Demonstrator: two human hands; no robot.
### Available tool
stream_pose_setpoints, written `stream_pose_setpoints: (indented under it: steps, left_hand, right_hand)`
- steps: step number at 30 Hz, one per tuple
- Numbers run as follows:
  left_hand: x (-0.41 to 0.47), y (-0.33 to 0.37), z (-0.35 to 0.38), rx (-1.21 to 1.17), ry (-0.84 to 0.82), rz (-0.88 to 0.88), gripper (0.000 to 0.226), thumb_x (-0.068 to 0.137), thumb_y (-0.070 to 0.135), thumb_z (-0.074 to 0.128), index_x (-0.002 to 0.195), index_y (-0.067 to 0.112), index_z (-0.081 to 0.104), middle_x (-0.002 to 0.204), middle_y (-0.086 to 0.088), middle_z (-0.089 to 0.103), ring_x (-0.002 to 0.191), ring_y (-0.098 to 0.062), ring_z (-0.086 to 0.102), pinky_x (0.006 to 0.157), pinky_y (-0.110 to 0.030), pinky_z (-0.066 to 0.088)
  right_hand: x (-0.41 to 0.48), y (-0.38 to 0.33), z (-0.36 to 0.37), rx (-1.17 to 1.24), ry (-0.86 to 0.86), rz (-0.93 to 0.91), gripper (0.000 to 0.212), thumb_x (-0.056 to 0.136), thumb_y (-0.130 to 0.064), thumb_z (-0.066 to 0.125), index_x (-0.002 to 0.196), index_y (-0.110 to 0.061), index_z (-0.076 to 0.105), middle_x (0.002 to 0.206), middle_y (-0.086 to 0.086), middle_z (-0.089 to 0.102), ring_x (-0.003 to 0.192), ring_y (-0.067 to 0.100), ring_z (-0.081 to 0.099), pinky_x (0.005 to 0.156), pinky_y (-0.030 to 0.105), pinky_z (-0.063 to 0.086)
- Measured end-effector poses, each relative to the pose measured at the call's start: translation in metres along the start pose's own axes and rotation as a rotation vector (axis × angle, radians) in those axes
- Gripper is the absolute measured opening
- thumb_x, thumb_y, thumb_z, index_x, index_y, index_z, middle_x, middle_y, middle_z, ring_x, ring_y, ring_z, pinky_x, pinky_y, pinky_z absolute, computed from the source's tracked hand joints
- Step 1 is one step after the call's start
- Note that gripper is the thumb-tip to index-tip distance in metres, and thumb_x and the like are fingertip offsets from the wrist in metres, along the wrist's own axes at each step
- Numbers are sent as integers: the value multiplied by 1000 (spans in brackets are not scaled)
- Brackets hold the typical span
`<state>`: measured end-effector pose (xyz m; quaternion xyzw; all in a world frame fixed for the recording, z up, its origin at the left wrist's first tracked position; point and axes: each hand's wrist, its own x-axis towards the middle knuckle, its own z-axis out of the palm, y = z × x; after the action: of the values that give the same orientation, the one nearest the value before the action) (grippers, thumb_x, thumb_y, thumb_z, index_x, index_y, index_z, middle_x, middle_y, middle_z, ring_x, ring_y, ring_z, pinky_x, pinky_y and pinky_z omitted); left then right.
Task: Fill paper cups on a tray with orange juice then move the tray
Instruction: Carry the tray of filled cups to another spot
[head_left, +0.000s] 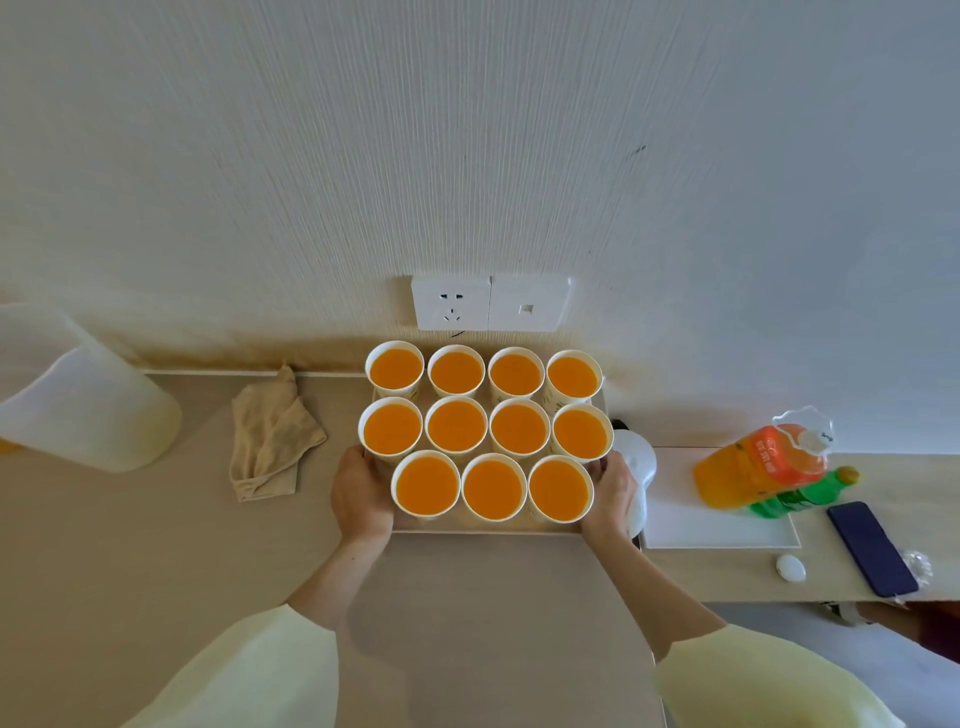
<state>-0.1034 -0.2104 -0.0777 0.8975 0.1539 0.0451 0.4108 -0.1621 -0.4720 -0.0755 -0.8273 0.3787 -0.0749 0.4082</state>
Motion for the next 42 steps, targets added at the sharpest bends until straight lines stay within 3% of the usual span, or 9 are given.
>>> stream_pose_setpoints:
  steps: [3,8,18,25,30,35,42]
  left_hand:
    - [1,-1,1,56,15,-24,16,91,22,58,83,10,54,89,-12,66,80,-31,61,64,-33,40]
    - [2,-1,1,114,18,-28,17,91,22,59,84,7,55,91,-14,66,82,-34,62,63,-33,39]
    - [7,-1,3,129,13,-56,18,93,20,55,85,5,56,90,-16,65,82,-35,61,63,-34,38]
    - [12,-1,4,167,-5,-76,19,93,18,51,81,5,58,87,-14,65,79,-32,60,62,-33,38]
    - [20,-2,-1,192,-12,-63,21,91,13,52,74,2,59,83,-19,64,73,-32,57,58,-32,33]
    - [18,-1,-5,194,-10,0,23,89,5,52,67,1,55,80,-22,60,67,-24,45,57,-31,27]
    - [19,-11,-4,203,0,38,25,86,4,53,63,-2,55,75,-26,59,69,-38,54,56,-32,24]
  right_hand:
    - [2,1,3,-30,15,-14,7,100,-14,50,102,-8,53,93,2,58,82,15,54,71,27,42]
    - [5,-4,5,-88,33,-26,4,101,-18,48,97,-17,49,90,-4,53,85,16,54,75,33,44]
    - [6,-8,1,-161,9,-22,14,102,-19,45,108,-9,53,95,1,53,86,13,49,79,30,43]
    - [4,-9,2,-160,-39,-8,29,100,-26,48,123,-9,50,121,10,59,108,24,57,94,39,47]
    - [9,-7,2,-209,-44,12,19,100,-17,51,115,-7,52,116,11,56,91,13,44,81,26,37]
    - [12,-10,2,-242,-17,30,15,98,-15,54,106,-3,57,107,13,60,88,17,46,79,30,40]
    - [8,-11,0,-165,23,23,13,95,-8,54,95,2,62,94,14,60,87,26,53,73,31,38]
